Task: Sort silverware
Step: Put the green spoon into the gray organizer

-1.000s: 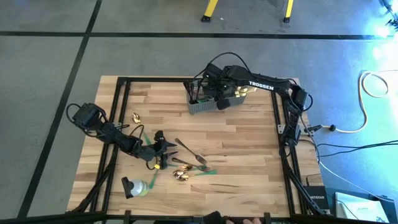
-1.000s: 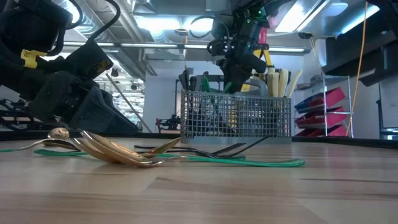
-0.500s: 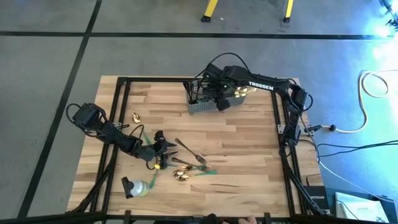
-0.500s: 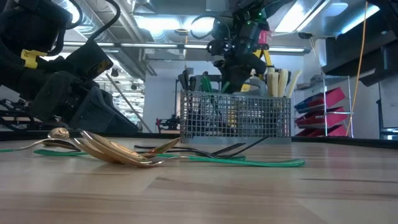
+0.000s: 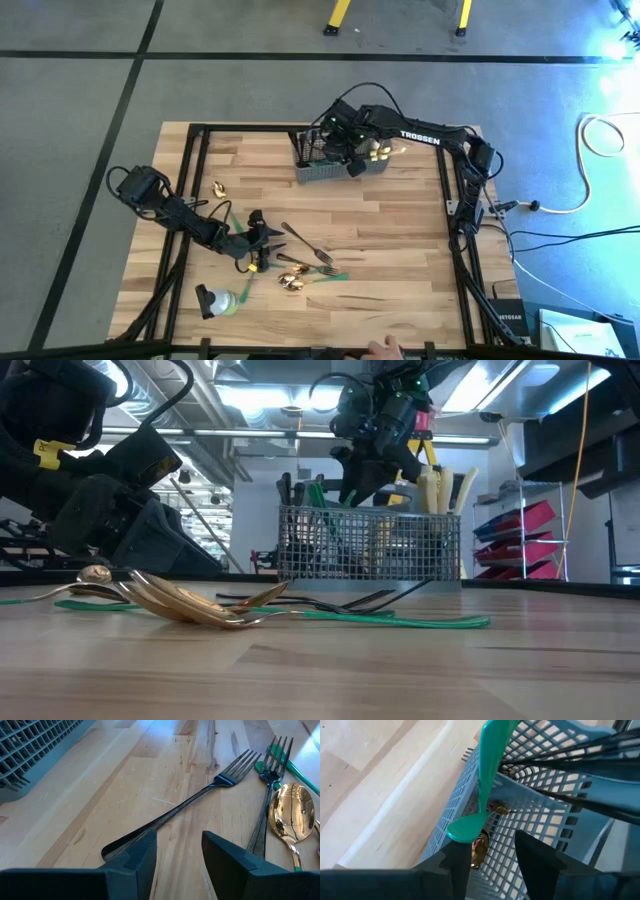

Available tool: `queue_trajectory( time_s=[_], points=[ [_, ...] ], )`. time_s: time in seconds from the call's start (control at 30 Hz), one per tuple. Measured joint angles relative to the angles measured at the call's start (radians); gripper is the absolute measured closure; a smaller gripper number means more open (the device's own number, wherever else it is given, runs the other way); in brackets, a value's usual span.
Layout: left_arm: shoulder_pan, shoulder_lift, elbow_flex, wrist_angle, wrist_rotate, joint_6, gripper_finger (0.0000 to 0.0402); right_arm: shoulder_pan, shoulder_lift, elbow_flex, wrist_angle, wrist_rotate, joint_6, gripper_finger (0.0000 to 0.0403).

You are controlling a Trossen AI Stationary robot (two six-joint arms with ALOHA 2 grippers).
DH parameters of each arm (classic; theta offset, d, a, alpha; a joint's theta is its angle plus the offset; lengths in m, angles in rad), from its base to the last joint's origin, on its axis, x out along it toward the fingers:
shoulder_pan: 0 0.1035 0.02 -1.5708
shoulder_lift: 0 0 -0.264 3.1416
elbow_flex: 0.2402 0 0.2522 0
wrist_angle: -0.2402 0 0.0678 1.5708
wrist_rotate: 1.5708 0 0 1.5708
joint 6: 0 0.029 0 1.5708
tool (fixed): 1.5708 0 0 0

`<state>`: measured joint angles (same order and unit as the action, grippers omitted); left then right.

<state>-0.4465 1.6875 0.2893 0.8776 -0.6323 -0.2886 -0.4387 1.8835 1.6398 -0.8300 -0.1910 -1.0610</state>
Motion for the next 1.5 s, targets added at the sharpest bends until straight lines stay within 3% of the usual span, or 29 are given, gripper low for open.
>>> queue_trajectory(
  time_s=[0.33,0.73,1.2,1.5],
  points=[
    [0.000,0.000,0.000,-0.006,0.000,0.001,0.0260,0.031,0.000,0.000,-0.033,-0.011,-0.178,0.0307],
    [0.000,0.000,0.000,-0.006,0.000,0.000,0.0260,0.060,0.000,0.000,-0.027,-0.011,-0.201,0.0362],
    [0.000,0.000,0.000,-0.006,0.000,0.000,0.0260,0.059,0.010,0.001,-0.007,0.121,-0.203,0.0375],
    [0.000,0.000,0.000,-0.006,0.000,0.000,0.0260,0.059,0.011,0.001,-0.014,0.259,-0.171,0.0375]
  ],
)
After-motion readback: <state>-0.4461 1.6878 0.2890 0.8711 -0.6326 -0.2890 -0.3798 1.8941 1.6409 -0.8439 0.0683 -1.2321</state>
